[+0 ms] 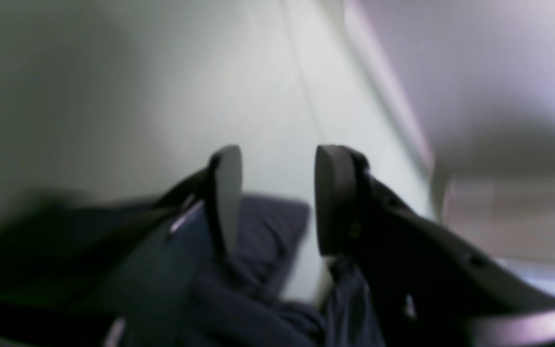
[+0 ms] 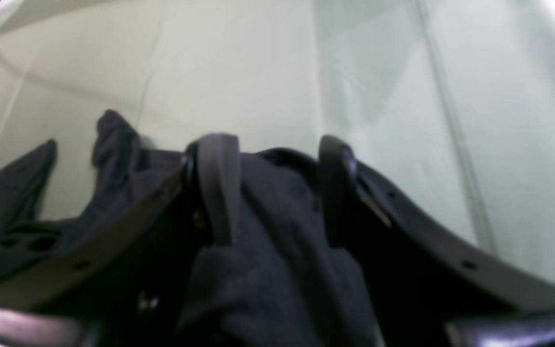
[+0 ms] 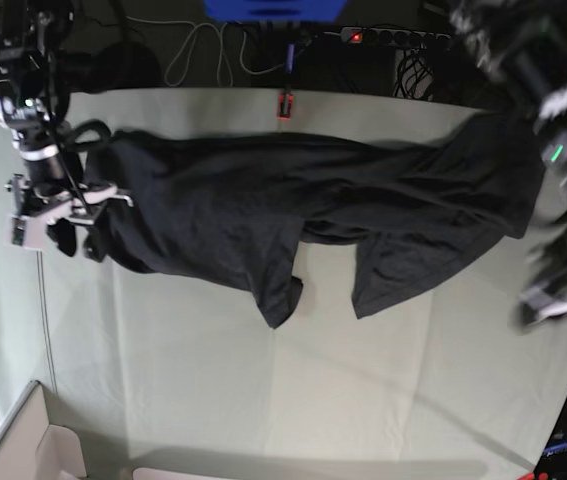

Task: Layout the t-shirt on the table in an organized manner, then fold the t-shirt properly
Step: 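Grasp the shirt hem with both grippers and pull it outward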

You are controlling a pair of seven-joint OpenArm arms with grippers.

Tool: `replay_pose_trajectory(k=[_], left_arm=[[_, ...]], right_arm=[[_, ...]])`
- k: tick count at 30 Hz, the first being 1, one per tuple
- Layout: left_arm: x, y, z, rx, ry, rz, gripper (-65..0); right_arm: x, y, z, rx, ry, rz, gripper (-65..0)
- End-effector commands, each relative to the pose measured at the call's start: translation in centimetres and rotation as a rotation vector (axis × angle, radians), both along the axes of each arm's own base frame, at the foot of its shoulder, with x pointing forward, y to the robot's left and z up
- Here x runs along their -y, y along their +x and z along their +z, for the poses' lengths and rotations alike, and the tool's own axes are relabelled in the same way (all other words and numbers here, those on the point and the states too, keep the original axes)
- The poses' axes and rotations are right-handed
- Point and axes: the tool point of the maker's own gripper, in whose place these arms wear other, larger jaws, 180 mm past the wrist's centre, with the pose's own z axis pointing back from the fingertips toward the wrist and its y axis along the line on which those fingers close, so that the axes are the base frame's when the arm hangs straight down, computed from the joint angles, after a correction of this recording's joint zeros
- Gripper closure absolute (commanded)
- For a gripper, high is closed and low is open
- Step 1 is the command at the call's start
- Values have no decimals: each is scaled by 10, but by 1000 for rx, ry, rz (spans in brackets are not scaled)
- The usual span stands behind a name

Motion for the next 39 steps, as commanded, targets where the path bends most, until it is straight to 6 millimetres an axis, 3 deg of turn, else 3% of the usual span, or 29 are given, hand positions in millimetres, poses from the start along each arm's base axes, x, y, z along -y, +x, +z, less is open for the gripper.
replay_pose_trajectory(k=[1,5,9,14,25,26,28,29,31,34,39], left_arm=[[6,20,9,16,35,-25,-247],[78,65,-32,-55,221,-171,-247],[129,74,-67,-57,520,-340,-247],[144,65,-107,-85,681,-418,-247],[132,50,-159,-147,799,-475,-233],[130,50,-161,-159,795,-474,-194],[119,50,-161,-164,806,-460,-28],[109,51,-158,-167,806,-439,0],[93,57,-148,-155,793,-377,-22],[63,59,-128,-128,752,-253,0],[13,53,-70,-91,735,-75,-1]], right_arm=[[3,7,14,49,-9,2,-274],[3,11,8,30,-1,0,-274],[5,14,7,31,-5,-3,-274],[7,12,5,24,-8,-7,-274],[6,7,1,8,-7,-4,-274],[6,6,0,6,-7,-4,-274],[6,6,0,6,-7,-4,-274],[6,7,1,8,-6,-2,-274],[6,7,1,9,-6,-2,-274],[3,10,2,14,0,0,-274],[-38,28,-2,18,33,103,-274]])
